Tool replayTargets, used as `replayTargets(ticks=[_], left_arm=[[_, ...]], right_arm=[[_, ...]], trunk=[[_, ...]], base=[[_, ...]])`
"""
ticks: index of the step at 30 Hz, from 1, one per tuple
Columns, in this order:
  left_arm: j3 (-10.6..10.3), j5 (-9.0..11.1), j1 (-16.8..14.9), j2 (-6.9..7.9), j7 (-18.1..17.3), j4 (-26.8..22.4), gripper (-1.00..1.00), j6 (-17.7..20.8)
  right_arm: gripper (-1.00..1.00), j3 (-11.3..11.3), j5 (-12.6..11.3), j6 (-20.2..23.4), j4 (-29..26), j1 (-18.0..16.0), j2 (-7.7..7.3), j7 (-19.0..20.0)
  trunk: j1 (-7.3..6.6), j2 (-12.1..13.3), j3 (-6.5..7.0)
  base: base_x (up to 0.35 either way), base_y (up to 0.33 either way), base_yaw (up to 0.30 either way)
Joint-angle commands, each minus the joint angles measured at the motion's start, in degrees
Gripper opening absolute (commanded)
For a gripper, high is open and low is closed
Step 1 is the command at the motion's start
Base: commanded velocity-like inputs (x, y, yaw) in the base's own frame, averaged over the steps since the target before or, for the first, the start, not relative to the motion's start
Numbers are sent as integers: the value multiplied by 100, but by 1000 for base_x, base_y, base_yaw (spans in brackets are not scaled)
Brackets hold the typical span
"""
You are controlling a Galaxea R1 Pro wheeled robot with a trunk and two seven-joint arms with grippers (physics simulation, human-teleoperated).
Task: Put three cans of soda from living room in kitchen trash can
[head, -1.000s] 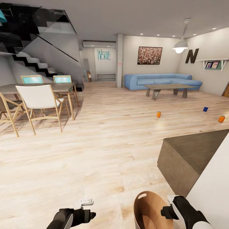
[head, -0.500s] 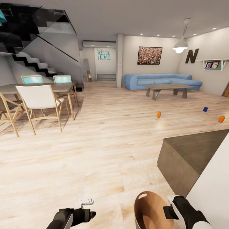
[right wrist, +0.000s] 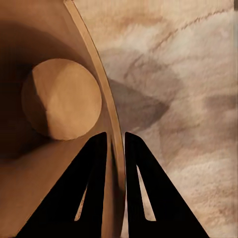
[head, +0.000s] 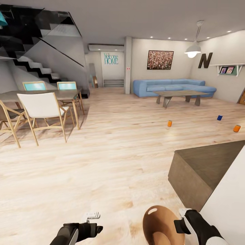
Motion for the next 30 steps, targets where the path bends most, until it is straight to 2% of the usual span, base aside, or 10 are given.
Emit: replayTargets(ticks=[1, 3, 4, 9, 13, 17, 30], left_arm=[[0, -1, 0, 0, 0, 6, 100, -2], [-1, -1, 0, 1, 0, 9, 100, -3], [2, -1, 0, 2, 15, 63, 100, -238], [0, -4, 0, -3, 17, 65, 100, -263], [-1, -16, 0, -4, 17, 65, 100, -354], [-1, -14, 0, -5, 25, 66, 100, -397], [24, -1, 0, -3, 43, 66, 100, -421]], right_arm=[[-100, 2, 50, -1, -25, -2, 4, -12], [-100, 4, 46, 2, -63, -46, 41, -12], [-100, 180, 60, 608, -168, -985, 430, -3], [-100, 185, 52, 649, -190, -1068, 440, -3], [-100, 189, 62, 712, -191, -1137, 568, -5], [-100, 198, 67, 731, -190, -1154, 635, -7], [-100, 220, 61, 757, -189, -1162, 669, -3]], trunk=[[-23, 42, 18], [-67, 122, 54], [-89, 162, 72], [-198, 363, 162], [-286, 523, 234], [-374, 683, 306], [-660, 1205, 539]], base=[[0, 0, 0], [0, 0, 0], [0, 0, 0], [0, 0, 0], [0, 0, 0], [0, 0, 0], [0, 0, 0]])
